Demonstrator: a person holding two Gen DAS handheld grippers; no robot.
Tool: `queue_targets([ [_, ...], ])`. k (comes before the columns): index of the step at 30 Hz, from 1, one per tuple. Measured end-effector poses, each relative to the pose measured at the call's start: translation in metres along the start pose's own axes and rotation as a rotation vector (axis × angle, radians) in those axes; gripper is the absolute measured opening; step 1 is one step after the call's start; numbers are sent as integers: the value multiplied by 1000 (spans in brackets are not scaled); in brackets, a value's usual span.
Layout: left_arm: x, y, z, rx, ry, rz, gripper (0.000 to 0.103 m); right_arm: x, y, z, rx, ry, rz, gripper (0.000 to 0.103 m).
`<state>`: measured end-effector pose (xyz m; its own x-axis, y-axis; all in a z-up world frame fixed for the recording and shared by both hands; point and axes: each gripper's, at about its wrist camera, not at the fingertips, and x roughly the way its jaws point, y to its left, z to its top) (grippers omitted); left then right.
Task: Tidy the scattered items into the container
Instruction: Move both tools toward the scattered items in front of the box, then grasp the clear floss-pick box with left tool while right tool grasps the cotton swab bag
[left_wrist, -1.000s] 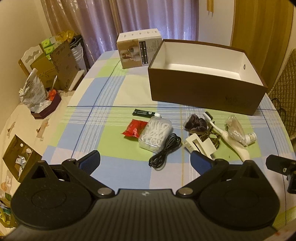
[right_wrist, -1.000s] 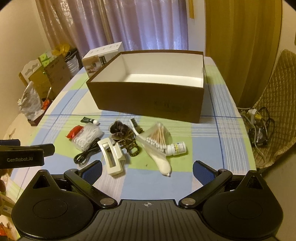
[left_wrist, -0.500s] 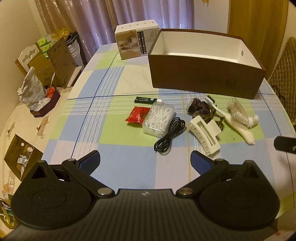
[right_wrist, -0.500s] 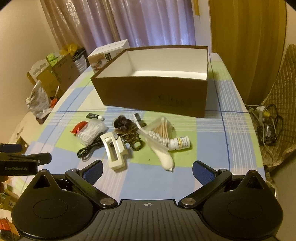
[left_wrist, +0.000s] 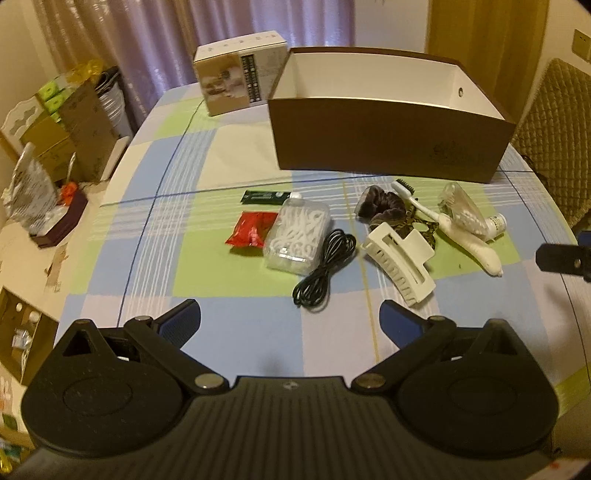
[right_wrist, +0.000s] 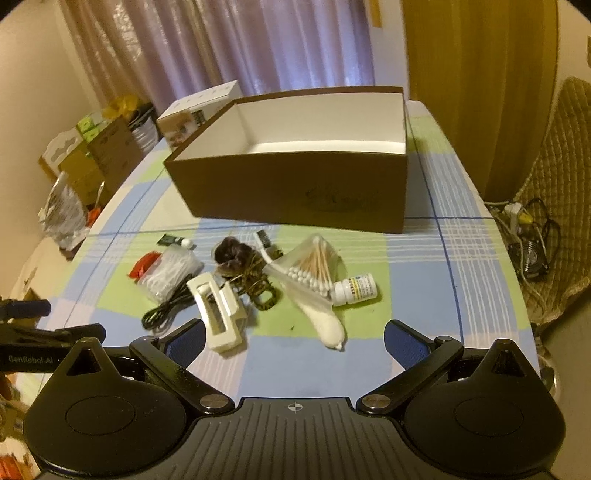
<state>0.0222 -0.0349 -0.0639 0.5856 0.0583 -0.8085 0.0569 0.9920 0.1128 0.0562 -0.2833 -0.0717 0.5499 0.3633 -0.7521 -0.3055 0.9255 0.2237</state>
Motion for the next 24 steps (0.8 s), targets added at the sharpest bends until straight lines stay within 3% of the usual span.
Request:
queue_targets([
  [3,9,1,5,50,1,1,98,7,-1,3,9,8,-13,91],
  [8,24,3,13,144,-12,-16,93,21,-4,7,48,23,-16,90],
  [12,40,11,22,146,-9,-57,87,32,-3,11,50,25,-25,90],
  [17,60,18,33,144,8,-90,70,44,-3,14,50,29,-34,90],
  [21,77,18,40,161,14,-120,65,52,-6,15,56,32,-41,90],
  [24,89,18,45,175,24,-141,52,58,-8,16,42,24,-38,90],
])
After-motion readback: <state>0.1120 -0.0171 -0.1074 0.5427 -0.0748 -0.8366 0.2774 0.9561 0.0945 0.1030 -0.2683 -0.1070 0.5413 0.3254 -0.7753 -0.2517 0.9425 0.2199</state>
